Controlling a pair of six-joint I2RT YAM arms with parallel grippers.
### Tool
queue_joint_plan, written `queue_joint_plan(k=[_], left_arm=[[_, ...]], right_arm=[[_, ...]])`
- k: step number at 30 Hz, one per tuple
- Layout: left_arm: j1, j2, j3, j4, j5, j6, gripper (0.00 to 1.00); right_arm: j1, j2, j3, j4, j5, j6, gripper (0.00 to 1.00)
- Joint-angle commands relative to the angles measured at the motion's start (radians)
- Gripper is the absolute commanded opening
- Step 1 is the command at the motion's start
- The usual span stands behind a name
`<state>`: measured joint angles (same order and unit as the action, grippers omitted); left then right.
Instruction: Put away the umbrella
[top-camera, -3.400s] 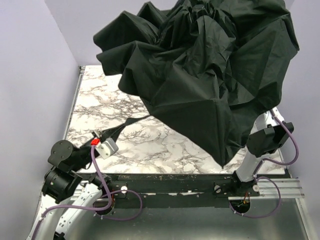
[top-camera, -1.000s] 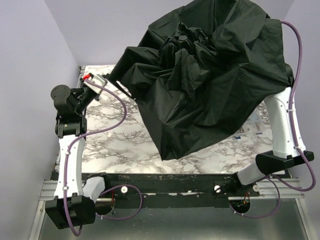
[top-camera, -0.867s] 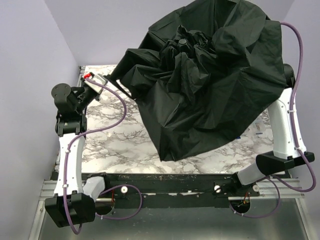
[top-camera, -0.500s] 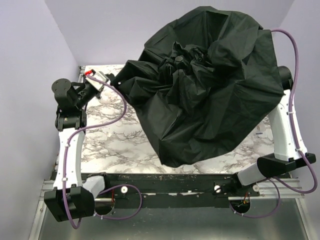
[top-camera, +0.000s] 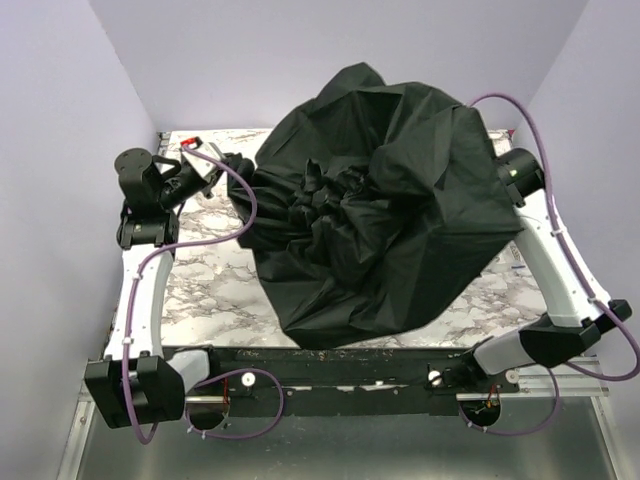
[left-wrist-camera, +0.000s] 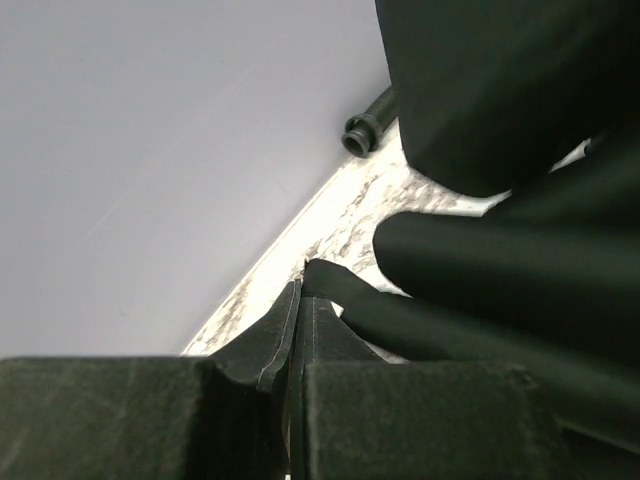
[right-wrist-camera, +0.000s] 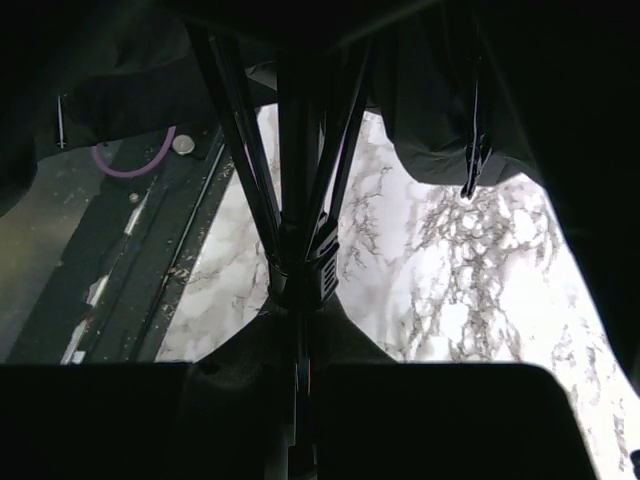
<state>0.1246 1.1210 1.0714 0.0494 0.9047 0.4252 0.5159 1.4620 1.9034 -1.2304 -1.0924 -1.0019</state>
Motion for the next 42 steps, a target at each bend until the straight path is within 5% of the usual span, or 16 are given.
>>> queue_joint_plan(k=[1, 11, 17, 29, 37, 42], left_arm=[[-0.023, 0.004, 0.023, -0.017, 0.077, 0.005, 0.00], [-0.044, -0.035, -0.041, 0.069, 0.113, -0.075, 0.00], [-0.119, 0.022, 0.008, -0.028, 0.107, -0.050, 0.00], [-0.161, -0.053, -0.114, 0.070, 0.110, -0.127, 0.00], [-0.163, -0.152, -0.272, 0.089, 0.028, -0.125, 0.00], [-0.160, -0.149, -0.246, 0.117, 0.014, -0.155, 0.00]], right_arm=[[0.056, -0.047, -0.068, 0.034, 0.040, 0.010, 0.00], [0.114, -0.037, -0.139, 0.054, 0.140, 0.032, 0.00], [0.193, -0.079, -0.259, 0.167, 0.154, 0.040, 0.00], [0.202, -0.076, -0.411, 0.077, 0.099, -0.374, 0.00], [0.202, -0.037, -0.304, 0.019, 0.125, -0.390, 0.00], [0.222, -0.043, -0.357, 0.018, 0.178, -0.389, 0.00]])
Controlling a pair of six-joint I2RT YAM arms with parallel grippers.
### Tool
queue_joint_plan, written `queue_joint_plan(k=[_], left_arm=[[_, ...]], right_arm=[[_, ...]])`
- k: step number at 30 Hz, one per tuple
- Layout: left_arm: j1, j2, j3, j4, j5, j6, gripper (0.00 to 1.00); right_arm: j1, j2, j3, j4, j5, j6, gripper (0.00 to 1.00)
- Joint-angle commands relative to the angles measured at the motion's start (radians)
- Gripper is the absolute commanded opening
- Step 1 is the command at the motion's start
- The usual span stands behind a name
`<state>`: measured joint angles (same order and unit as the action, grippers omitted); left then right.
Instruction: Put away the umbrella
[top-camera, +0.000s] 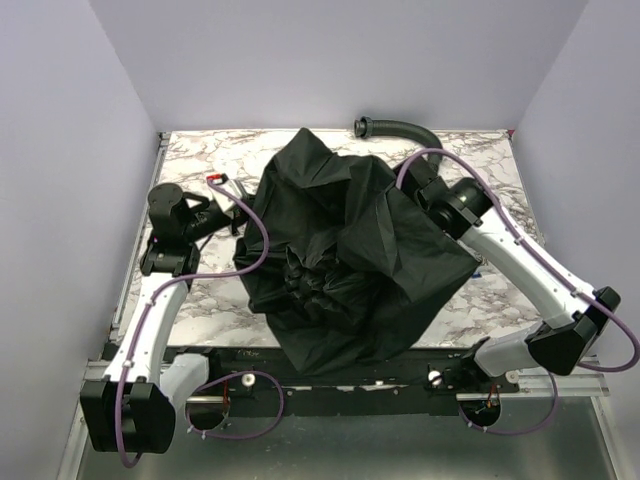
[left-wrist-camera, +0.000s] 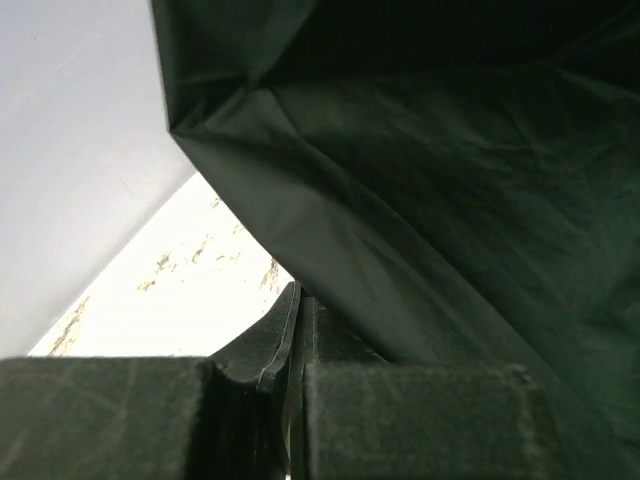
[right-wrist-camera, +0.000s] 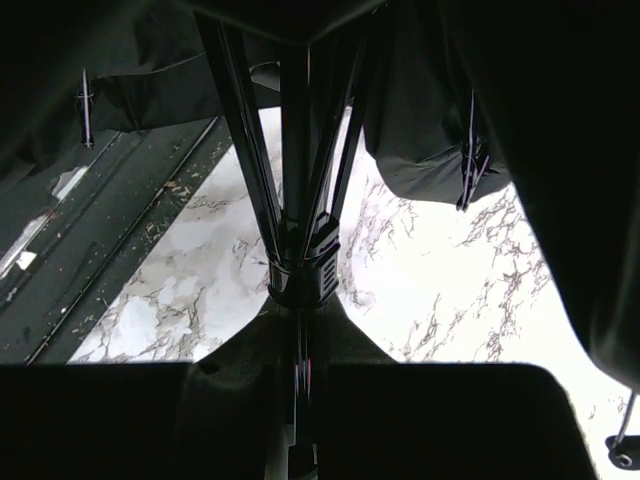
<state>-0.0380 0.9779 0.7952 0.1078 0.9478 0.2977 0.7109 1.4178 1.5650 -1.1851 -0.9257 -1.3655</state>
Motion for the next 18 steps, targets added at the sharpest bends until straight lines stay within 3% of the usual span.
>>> queue_joint_plan(k=[1, 8, 18], left_arm=[[0.003, -0.005, 0.042, 0.059, -0.025, -0.033, 0.00], [0.003, -0.028, 0.071, 0.057, -0.020, -0.051, 0.00], [-0.061, 0.078, 0.164, 0.086, -0.052, -0.111, 0.00]], right_arm=[[0.032, -0.003, -0.037, -0.016, 0.031, -0.013, 0.00], [0.056, -0.023, -0.103, 0.057, 0.158, 0.078, 0.00], [0.185, 0.010, -0.177, 0.148, 0.275, 0.171, 0.00]])
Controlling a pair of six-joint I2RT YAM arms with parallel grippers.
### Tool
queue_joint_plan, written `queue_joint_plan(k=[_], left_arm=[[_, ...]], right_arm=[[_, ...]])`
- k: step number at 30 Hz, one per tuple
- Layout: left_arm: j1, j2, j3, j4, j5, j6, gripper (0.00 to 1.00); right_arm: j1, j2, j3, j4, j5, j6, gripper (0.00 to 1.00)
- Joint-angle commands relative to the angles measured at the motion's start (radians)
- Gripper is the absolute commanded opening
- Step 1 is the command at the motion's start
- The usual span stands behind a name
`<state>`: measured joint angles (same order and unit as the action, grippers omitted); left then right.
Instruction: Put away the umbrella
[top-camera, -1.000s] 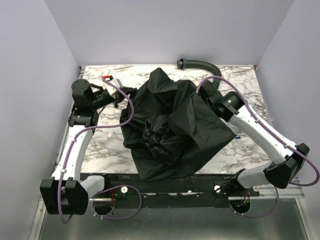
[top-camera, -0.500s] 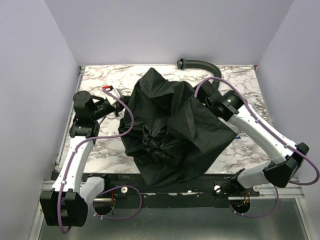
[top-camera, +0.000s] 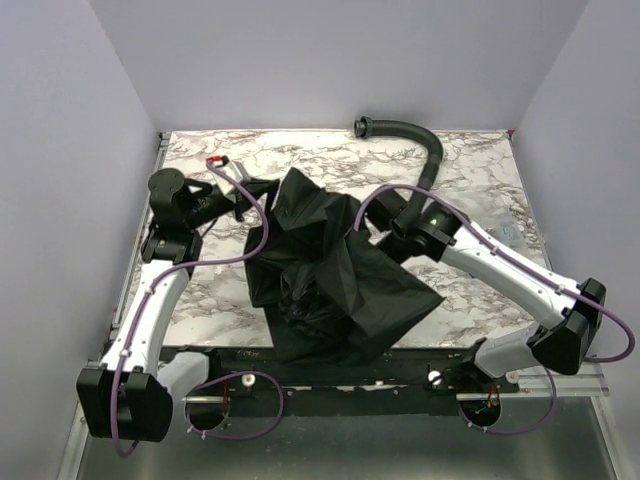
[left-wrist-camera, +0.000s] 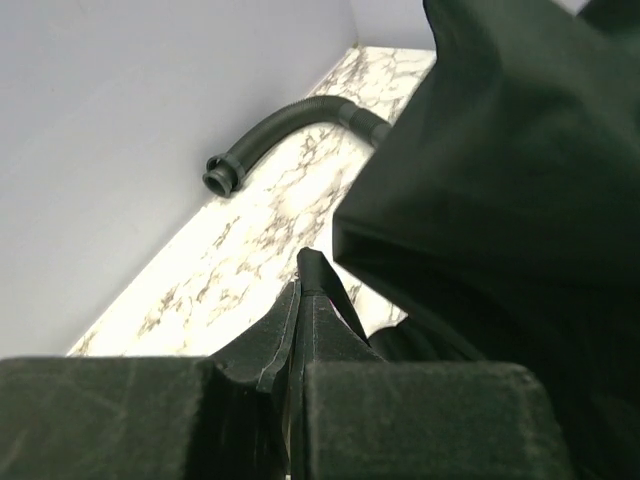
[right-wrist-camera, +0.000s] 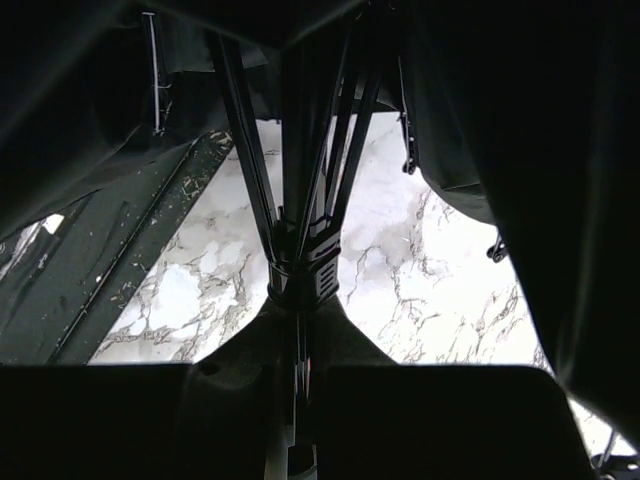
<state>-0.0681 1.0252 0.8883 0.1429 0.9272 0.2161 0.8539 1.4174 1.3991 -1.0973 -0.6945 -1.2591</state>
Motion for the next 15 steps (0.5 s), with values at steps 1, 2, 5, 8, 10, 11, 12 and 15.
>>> queue_joint_plan(k=[1, 2, 5, 8, 10, 11, 12, 15], left_arm=[[-0.033, 0.032, 0.072, 0.060, -0.033, -0.037, 0.00], [-0.033, 0.030, 0.070, 0.071, -0.037, -0.042, 0.00], [-0.033, 0.020, 0.063, 0.071, -0.032, -0.037, 0.00], [-0.033, 0.013, 0.041, 0.100, -0.012, -0.054, 0.00], [-0.037, 0.005, 0.011, 0.146, -0.005, -0.080, 0.00], [-0.042, 0.003, 0.003, 0.153, -0.005, -0.083, 0.00], [-0.047, 0.003, -0.006, 0.152, -0.006, -0.082, 0.00], [-0.066, 0.005, -0.025, 0.131, -0.015, -0.060, 0.00]], right_arm=[[0.049, 0.013, -0.016, 0.068, 0.057, 0.073, 0.00], [0.055, 0.014, -0.025, 0.076, 0.069, 0.084, 0.00], [0.067, 0.009, -0.053, 0.096, 0.111, 0.123, 0.00], [0.080, 0.034, -0.054, 0.094, 0.149, 0.167, 0.00], [0.085, 0.058, -0.043, 0.093, 0.163, 0.199, 0.00], [0.086, 0.067, -0.038, 0.094, 0.166, 0.215, 0.00], [0.090, 0.076, -0.034, 0.096, 0.172, 0.229, 0.00], [0.125, 0.091, -0.042, 0.115, 0.232, 0.248, 0.00]])
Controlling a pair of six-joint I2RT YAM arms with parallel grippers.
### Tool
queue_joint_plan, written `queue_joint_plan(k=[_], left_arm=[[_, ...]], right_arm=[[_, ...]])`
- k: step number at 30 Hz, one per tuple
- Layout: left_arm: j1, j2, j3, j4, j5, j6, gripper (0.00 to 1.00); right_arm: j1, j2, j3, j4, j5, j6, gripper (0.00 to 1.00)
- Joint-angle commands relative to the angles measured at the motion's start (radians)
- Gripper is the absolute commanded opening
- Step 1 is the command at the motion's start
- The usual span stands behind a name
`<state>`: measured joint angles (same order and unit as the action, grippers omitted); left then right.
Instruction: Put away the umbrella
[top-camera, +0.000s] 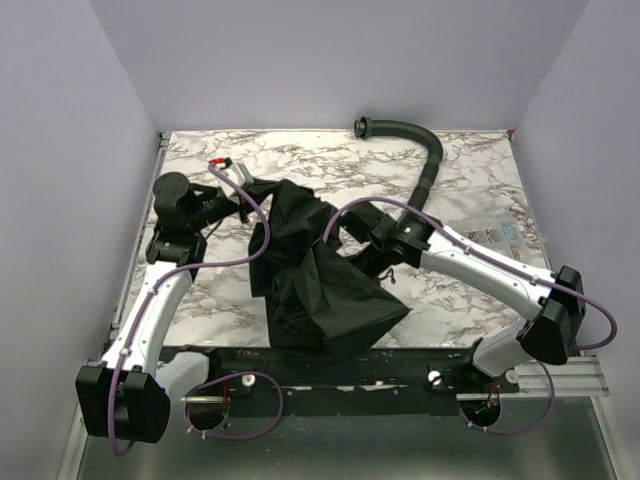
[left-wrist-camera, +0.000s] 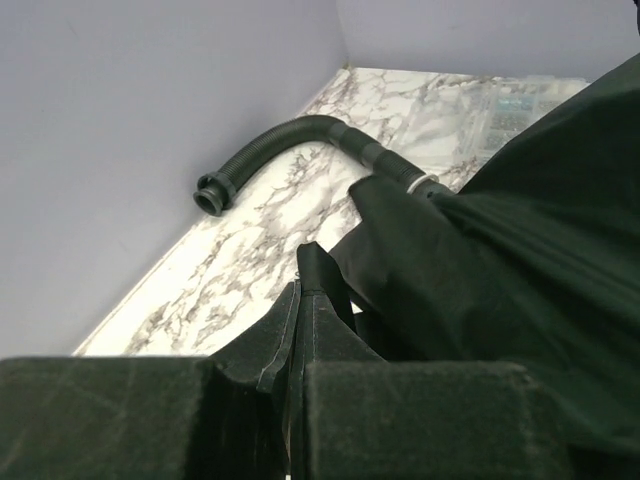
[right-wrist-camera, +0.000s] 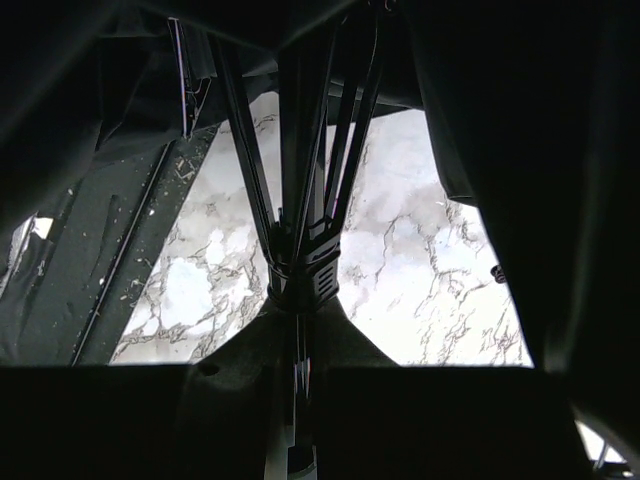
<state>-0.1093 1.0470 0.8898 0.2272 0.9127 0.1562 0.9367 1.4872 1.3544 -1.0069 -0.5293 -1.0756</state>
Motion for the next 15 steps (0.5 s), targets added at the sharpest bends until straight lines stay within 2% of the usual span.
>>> queue_joint_plan(k=[1, 10, 15], left_arm=[[-0.028, -0.012, -0.032, 0.046, -0.004, 0.002, 0.00], [-0.036, 0.016, -0.013, 0.103, 0.014, -0.012, 0.00], [-0.044, 0.060, 0.009, 0.113, 0.061, -0.021, 0.00]], right_arm=[[0.055, 0.024, -0.002, 0.033, 0.083, 0.070, 0.00], [0.083, 0.150, 0.050, 0.010, 0.089, 0.171, 0.00], [0.030, 0.202, 0.086, 0.025, 0.061, 0.225, 0.00]])
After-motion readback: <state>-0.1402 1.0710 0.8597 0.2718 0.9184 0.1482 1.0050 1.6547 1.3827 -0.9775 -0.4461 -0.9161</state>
